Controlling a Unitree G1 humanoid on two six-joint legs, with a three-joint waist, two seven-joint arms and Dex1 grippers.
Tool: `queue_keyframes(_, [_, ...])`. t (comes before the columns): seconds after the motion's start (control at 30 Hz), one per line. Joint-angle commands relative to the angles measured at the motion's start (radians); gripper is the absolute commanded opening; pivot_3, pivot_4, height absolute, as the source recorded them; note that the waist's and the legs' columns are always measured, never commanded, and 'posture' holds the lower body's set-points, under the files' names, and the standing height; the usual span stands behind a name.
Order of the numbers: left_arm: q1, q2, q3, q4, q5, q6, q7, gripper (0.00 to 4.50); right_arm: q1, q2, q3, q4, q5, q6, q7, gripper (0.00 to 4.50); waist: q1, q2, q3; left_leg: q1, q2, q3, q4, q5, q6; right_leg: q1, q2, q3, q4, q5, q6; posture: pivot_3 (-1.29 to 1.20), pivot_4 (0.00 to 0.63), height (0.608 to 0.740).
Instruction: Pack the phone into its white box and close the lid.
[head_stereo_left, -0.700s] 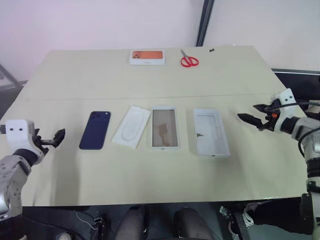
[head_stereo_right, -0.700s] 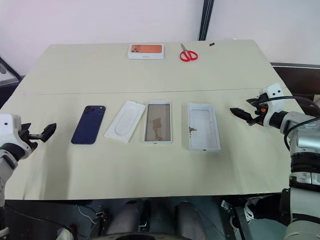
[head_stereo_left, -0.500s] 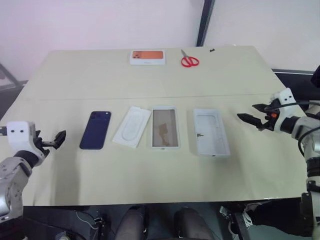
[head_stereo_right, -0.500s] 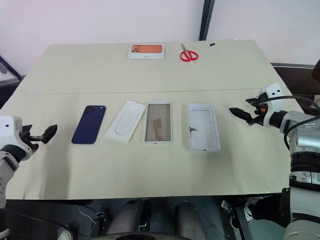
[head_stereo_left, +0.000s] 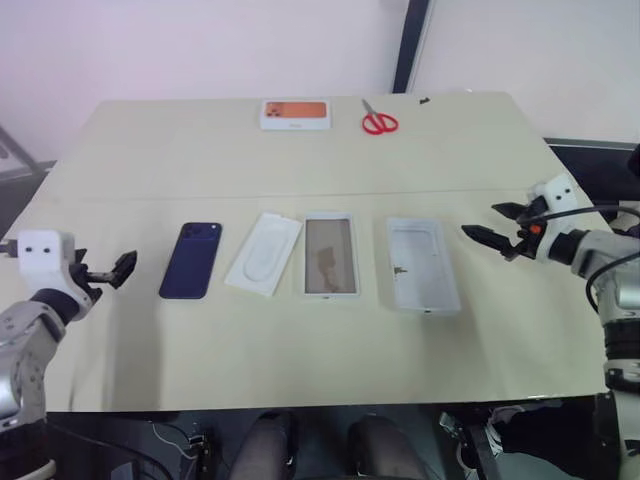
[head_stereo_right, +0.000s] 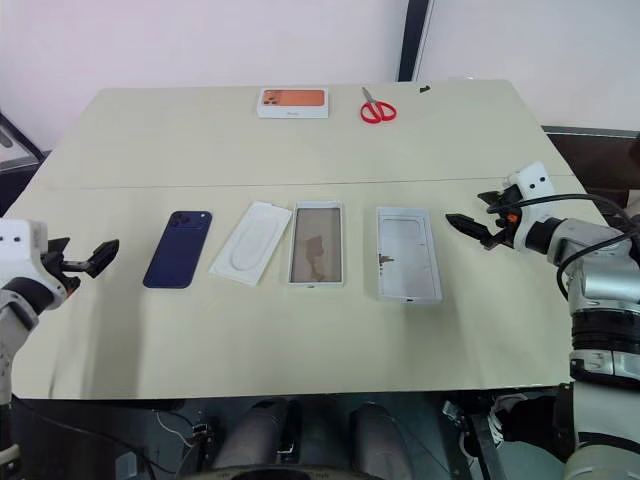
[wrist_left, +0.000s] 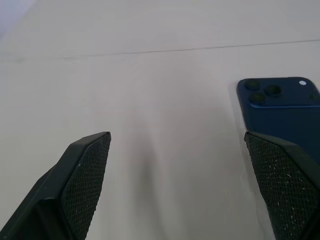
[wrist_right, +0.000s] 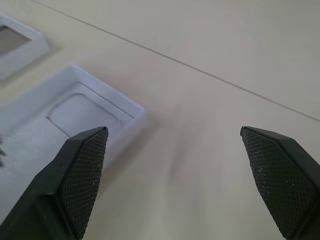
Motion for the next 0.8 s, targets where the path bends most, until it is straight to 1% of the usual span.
queue_keyframes(0.03, [-0.063,0.036,-0.052,0.004,0.0,-0.003,-0.031,4.5,0.033,0.011,-0.015,-0.127,0.028,0.024,-0.022,4.44,0.0,0.0,0.0,0.0,0.0,0.0,0.0,0.0,0.0,0.0,0.0,0.0,0.0,0.0,0.0,0.0,0.15,0.74])
queue_keyframes(0.13, [-0.15,0.048,-0.128,0.004,-0.021,0.033,-0.07,4.5,0.059,0.027,-0.003,-0.234,0.043,0.055,-0.034,4.44,0.001,0.0,0.0,0.0,0.0,0.0,0.0,0.0,0.0,0.0,0.0,0.0,0.0,0.0,0.0,0.0,0.15,0.74])
queue_keyframes(0.2, [-0.229,0.045,-0.205,-0.011,-0.026,0.078,-0.083,4.5,0.078,0.034,0.034,-0.33,0.041,0.071,-0.027,4.44,-0.001,0.0,0.0,0.0,0.0,0.0,0.0,0.0,0.0,0.0,0.0,0.0,0.0,0.0,0.0,0.0,0.15,0.74])
queue_keyframes(0.33, [-0.35,0.056,-0.345,-0.025,-0.01,0.234,-0.075,4.5,0.103,0.041,0.116,-0.493,0.049,0.096,-0.002,4.44,-0.005,0.0,0.0,0.0,0.0,0.0,0.0,0.001,-0.001,-0.001,0.001,0.0,0.0,0.0,0.0,0.0,0.15,0.74])
queue_keyframes(0.43, [-0.435,0.04,-0.405,-0.011,-0.015,0.368,-0.048,4.5,0.108,0.048,0.161,-0.579,0.065,0.121,0.011,4.44,-0.008,0.0,0.0,0.0,0.0,0.0,0.0,0.001,-0.001,-0.001,0.001,0.0,0.001,0.0,0.0,0.0,0.15,0.74])
queue_keyframes(0.6, [-0.556,-0.014,-0.408,0.067,-0.028,0.576,0.011,4.5,0.11,0.053,0.176,-0.625,0.081,0.146,-0.001,4.44,-0.002,0.0,0.0,-0.001,0.0,0.0,0.001,0.001,-0.001,-0.001,0.001,0.0,0.001,0.0,0.0,0.0,0.15,0.74])
queue_keyframes(0.7, [-0.61,-0.026,-0.445,0.087,-0.049,0.68,-0.009,4.5,0.124,0.043,0.183,-0.626,0.076,0.139,0.009,4.44,-0.002,-0.001,0.0,-0.001,0.0,0.0,0.002,0.002,-0.003,-0.001,0.001,0.0,0.001,0.0,0.0,0.0,0.15,0.74])
queue_keyframes(0.8, [-0.636,-0.029,-0.473,0.102,-0.05,0.717,-0.021,4.5,0.132,0.038,0.187,-0.633,0.076,0.135,0.016,4.44,-0.003,-0.001,0.0,-0.001,0.0,0.0,0.002,0.002,-0.004,-0.001,0.001,0.0,0.001,0.0,0.0,0.0,0.15,0.74])
